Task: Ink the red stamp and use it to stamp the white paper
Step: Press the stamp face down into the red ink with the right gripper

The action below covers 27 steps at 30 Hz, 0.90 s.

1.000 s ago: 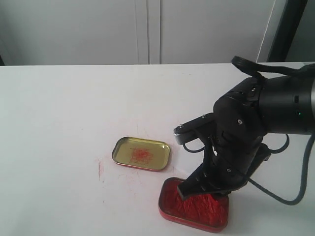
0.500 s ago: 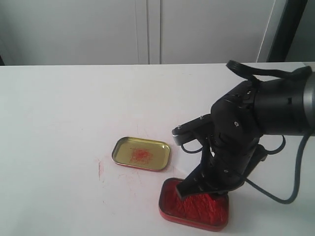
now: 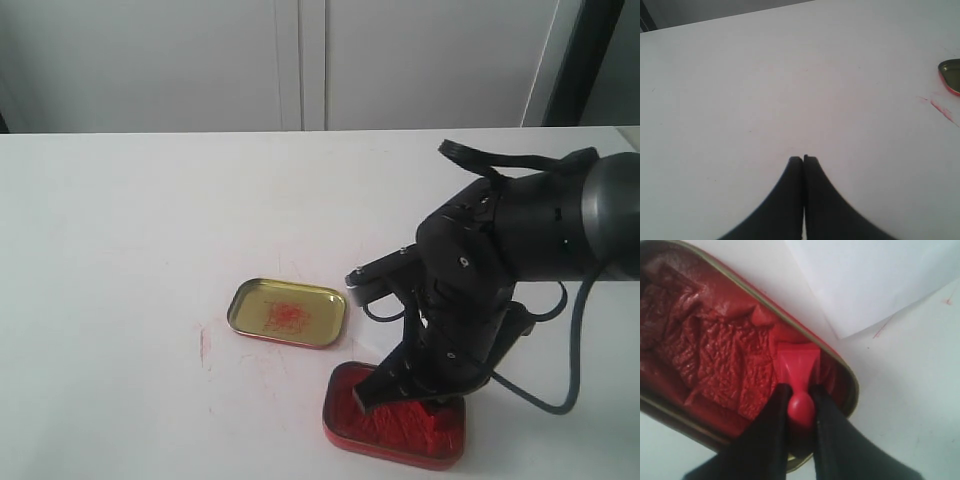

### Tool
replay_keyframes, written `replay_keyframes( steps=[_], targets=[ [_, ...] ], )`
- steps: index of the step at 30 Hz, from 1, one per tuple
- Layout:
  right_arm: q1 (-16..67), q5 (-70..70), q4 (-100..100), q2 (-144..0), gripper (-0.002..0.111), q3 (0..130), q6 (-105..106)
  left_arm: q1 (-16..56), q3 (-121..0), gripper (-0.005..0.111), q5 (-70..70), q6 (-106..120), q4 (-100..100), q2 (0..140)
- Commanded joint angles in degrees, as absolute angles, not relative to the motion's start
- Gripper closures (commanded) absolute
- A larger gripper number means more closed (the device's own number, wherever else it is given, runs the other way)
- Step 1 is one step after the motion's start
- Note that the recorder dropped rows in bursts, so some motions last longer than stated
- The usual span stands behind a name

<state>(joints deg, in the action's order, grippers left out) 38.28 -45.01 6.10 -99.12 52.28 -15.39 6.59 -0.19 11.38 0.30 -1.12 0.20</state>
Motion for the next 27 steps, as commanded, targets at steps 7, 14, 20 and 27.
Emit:
replay_keyframes(
  steps=[7,14,20,27],
  targets=[
    [37.67,-41.02,6.23,-101.52,0.108,47.25,-15.57,6.45,0.0,0.107,11.14,0.46,-0.96,0.0],
    [37.67,-40.77,6.23,-101.52,0.108,47.35,-15.57,6.45,0.0,0.107,11.14,0.46,-0.96,0.0],
    [37.67,-40.77,6.23,-98.73,0.108,47.35,-15.67,6.45,0.0,0.107,11.14,0.46,-0.96,0.0],
    [37.67,-40.67,6.23,-94.2,0.108,47.35,-15.91,6.45,0.0,0.107,11.14,0.46,-0.96,0.0]
  ],
)
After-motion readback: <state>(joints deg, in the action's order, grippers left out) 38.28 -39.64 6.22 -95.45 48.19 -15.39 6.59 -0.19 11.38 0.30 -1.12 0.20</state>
